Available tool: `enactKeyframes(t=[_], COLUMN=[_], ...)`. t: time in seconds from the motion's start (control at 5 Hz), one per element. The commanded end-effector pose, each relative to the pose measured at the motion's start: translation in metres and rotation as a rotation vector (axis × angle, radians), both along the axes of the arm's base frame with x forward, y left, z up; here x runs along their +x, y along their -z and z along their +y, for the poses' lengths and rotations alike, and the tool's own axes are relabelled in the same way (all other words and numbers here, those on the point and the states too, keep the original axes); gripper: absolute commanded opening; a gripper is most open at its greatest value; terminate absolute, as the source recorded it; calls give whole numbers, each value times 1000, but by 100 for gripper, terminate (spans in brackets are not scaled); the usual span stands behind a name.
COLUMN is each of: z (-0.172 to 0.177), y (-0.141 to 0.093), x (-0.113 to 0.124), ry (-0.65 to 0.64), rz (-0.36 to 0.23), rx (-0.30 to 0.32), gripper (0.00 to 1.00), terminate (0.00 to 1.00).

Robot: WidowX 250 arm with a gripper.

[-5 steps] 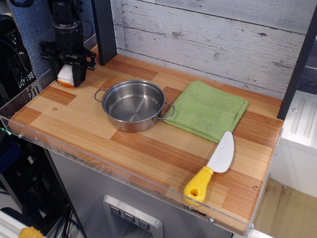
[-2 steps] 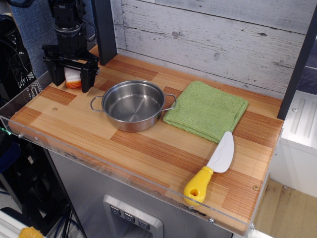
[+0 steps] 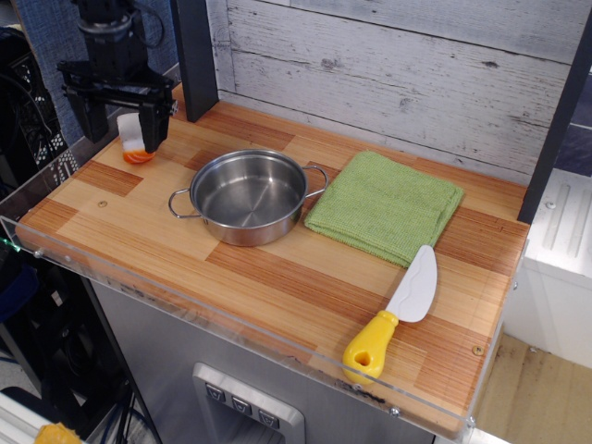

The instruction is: Move the mushroom stem middle left of table

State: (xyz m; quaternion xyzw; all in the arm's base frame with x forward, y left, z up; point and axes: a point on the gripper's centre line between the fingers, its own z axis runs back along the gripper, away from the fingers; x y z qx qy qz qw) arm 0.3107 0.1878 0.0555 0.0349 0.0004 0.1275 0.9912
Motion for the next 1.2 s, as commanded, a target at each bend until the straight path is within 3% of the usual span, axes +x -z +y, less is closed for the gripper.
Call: enactKeyframes(t=[0.0, 0.4, 0.6, 1.0], z=[-41, -104, -124, -117], y=[-67, -93, -81, -70], x=[1, 18, 27, 23], ry=[6, 285, 359, 292], rz=[-93, -132, -76, -59], rx=[-152, -106, -56, -61], gripper=[100, 100, 100, 100], terminate=[0, 0, 0, 0])
